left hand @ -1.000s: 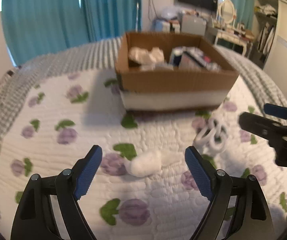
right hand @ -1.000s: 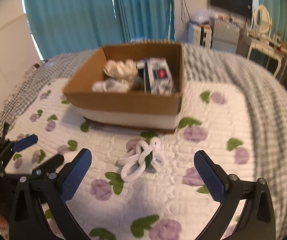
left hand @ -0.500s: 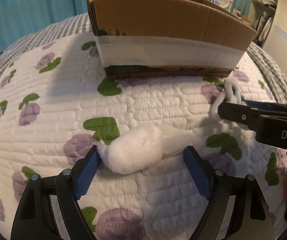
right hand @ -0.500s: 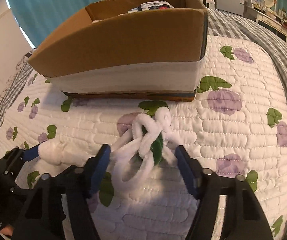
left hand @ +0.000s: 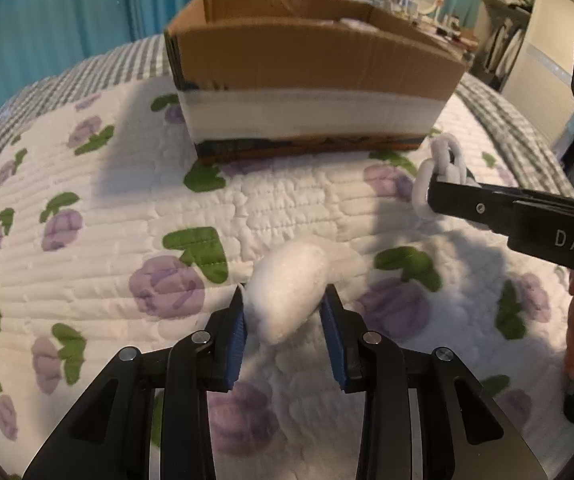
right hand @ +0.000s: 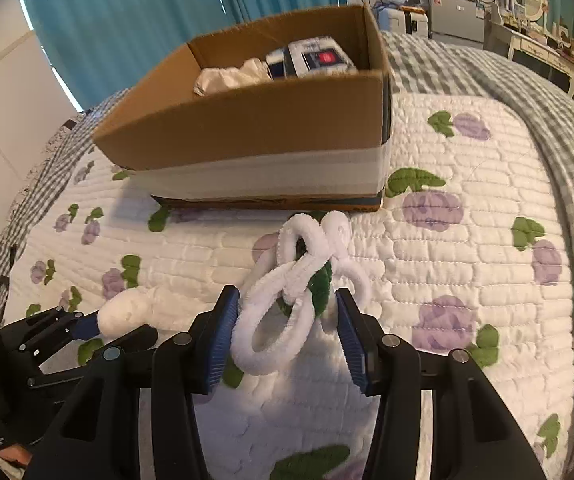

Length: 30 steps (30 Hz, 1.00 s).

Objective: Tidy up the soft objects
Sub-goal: 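Grasp the white pipe-cleaner knot with the right tool while the left grasps the fluffy ball, then carry the knot and fluffy ball with both tools over the box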

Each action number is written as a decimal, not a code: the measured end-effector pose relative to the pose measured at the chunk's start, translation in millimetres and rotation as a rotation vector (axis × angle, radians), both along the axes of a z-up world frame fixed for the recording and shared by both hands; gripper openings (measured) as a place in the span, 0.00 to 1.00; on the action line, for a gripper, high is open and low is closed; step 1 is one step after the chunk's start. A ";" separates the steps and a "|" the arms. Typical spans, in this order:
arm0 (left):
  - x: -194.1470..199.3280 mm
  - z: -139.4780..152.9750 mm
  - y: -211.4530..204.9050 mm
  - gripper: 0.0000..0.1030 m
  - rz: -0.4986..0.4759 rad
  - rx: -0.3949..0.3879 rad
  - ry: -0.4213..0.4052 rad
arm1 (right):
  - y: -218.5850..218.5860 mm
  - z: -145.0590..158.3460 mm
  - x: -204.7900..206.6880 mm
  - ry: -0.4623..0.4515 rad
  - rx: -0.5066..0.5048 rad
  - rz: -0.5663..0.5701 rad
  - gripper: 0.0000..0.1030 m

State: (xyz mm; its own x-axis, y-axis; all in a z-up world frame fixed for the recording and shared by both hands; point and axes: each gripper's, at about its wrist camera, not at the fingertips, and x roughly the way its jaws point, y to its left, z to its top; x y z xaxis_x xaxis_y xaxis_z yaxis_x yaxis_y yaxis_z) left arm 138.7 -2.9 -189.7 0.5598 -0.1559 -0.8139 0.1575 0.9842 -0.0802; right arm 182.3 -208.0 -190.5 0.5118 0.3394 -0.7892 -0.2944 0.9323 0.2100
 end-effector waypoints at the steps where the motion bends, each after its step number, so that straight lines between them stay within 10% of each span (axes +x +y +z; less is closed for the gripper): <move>1: -2.0 5.8 -0.3 0.33 0.001 0.003 -0.010 | 0.0 5.7 -4.2 -0.012 -0.004 0.002 0.47; 19: -73.2 157.6 3.0 0.33 0.001 0.015 -0.296 | -7.4 153.2 -90.8 -0.299 0.028 0.048 0.47; 30: -43.4 213.5 -4.1 0.33 -0.001 0.000 -0.376 | -12.4 236.9 -85.8 -0.443 0.034 0.071 0.47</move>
State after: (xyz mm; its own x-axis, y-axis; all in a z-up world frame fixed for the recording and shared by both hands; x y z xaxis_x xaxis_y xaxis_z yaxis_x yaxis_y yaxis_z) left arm 95.3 -7.0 23.8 0.8195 -0.1569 -0.5512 0.1774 0.9840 -0.0163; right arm 96.6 -220.3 46.4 0.7722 0.4080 -0.4871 -0.4260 0.9012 0.0795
